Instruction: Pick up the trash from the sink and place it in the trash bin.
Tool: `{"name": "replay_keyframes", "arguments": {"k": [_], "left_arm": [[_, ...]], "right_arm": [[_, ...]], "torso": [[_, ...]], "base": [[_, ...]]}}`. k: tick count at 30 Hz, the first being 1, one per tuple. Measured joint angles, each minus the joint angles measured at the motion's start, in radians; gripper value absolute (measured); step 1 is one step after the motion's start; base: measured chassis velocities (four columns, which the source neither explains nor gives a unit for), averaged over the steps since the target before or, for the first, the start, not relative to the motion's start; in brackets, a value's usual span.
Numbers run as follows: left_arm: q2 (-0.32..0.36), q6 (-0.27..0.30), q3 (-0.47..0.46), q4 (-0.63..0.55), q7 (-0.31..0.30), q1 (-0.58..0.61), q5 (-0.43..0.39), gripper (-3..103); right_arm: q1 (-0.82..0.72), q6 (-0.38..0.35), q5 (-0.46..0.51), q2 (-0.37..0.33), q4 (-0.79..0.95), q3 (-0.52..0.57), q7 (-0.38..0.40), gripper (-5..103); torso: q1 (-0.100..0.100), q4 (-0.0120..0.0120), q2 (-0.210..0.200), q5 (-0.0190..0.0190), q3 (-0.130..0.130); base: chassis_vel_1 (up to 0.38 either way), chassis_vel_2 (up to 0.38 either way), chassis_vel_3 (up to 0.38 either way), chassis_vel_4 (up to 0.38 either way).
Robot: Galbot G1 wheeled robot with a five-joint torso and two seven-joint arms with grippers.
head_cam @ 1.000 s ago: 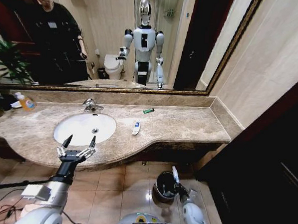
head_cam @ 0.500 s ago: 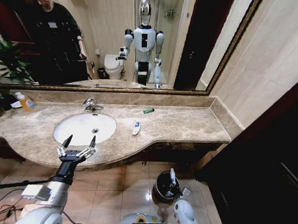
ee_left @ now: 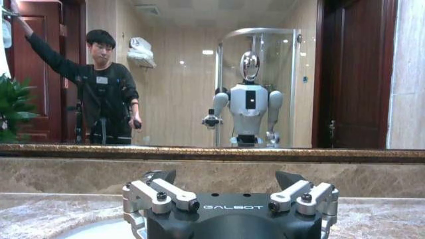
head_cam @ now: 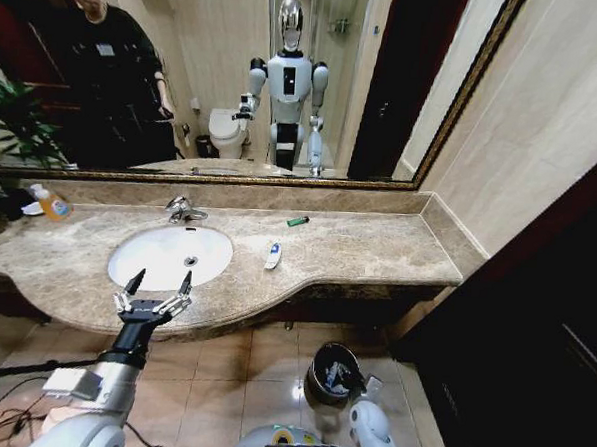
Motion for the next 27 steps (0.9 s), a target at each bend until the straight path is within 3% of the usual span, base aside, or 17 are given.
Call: {"name": "replay_keyframes", "arguments": {"k": [4, 6, 21, 27], "left_arm": [[0.000, 0.000, 0.000, 0.000, 0.000, 0.000, 0.000, 100], [0.000, 0.000, 0.000, 0.000, 0.000, 0.000, 0.000, 100], [0.000, 0.000, 0.000, 0.000, 0.000, 0.000, 0.000, 100], [0.000, 0.000, 0.000, 0.000, 0.000, 0.000, 0.000, 100]], "right_arm": [[-0.007, 0.003, 0.000, 0.003, 0.004, -0.002, 0.000, 97], [-0.008, 0.005, -0.001, 0.004, 0.004, -0.002, 0.000, 99], [-0.064, 0.023, -0.031, -0.009, 0.095, -0.003, -0.010, 100], [-0.122, 0.090, -0.114, -0.042, 0.230, 0.006, -0.027, 100]], "torso": [[0.000, 0.0000, 0.000, 0.0000, 0.000], [0.000, 0.0000, 0.000, 0.0000, 0.000], [0.000, 0.0000, 0.000, 0.0000, 0.000], [0.000, -0.0001, 0.000, 0.0002, 0.000]], "base": [[0.000, 0.000, 0.000, 0.000], [0.000, 0.000, 0.000, 0.000], [0.000, 0.000, 0.000, 0.000], [0.000, 0.000, 0.000, 0.000]]}}
